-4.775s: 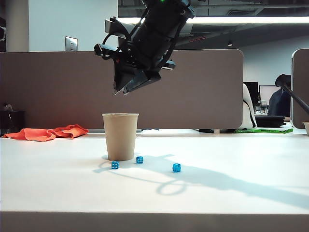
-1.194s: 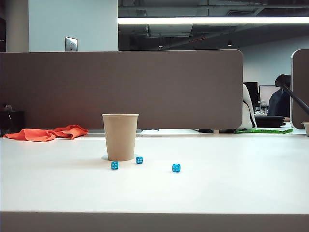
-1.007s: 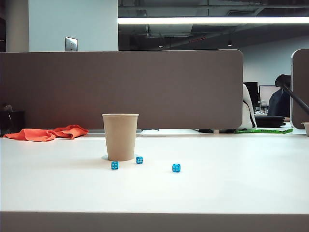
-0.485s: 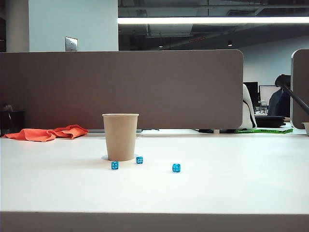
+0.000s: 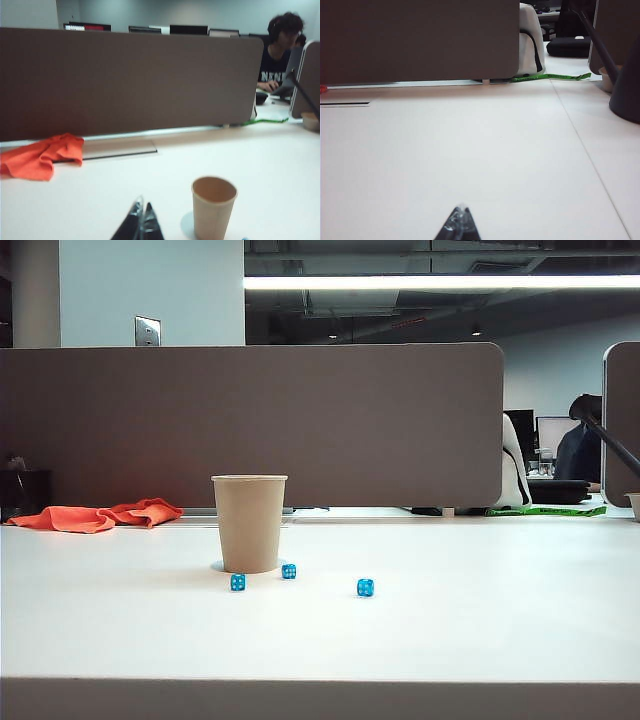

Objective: Pick up the dice with a different color and drop it into the paper cup.

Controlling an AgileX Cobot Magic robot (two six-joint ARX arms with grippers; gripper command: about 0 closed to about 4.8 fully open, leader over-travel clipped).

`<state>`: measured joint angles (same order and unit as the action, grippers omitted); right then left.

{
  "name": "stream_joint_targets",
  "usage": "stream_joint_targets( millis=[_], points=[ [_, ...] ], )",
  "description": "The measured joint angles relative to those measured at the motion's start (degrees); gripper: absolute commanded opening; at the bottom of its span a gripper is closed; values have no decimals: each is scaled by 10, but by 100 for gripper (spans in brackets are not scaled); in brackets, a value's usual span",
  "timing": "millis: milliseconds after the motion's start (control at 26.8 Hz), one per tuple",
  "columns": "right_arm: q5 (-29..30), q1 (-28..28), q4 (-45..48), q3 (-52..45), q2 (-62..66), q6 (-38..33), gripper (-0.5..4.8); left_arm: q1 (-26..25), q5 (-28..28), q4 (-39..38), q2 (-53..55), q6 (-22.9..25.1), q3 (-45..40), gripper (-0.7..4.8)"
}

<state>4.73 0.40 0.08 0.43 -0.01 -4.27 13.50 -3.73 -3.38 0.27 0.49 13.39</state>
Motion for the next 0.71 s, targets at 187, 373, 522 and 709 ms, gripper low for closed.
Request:
stream_joint_targets(
  millis=[187, 373, 522, 709],
  points=[
    [0, 0, -4, 0, 0, 0, -1, -2, 21, -55, 0, 35, 0, -6],
    [0, 0, -5, 0, 0, 0, -1, -2, -12, -77, 0, 66, -5, -6],
    [0, 0, -5, 0, 0, 0, -1, -2, -37, -75, 0, 56, -16, -6],
    [0, 0, -5, 0, 0, 0, -1, -2, -38, 5, 0, 37, -68, -6]
  ],
)
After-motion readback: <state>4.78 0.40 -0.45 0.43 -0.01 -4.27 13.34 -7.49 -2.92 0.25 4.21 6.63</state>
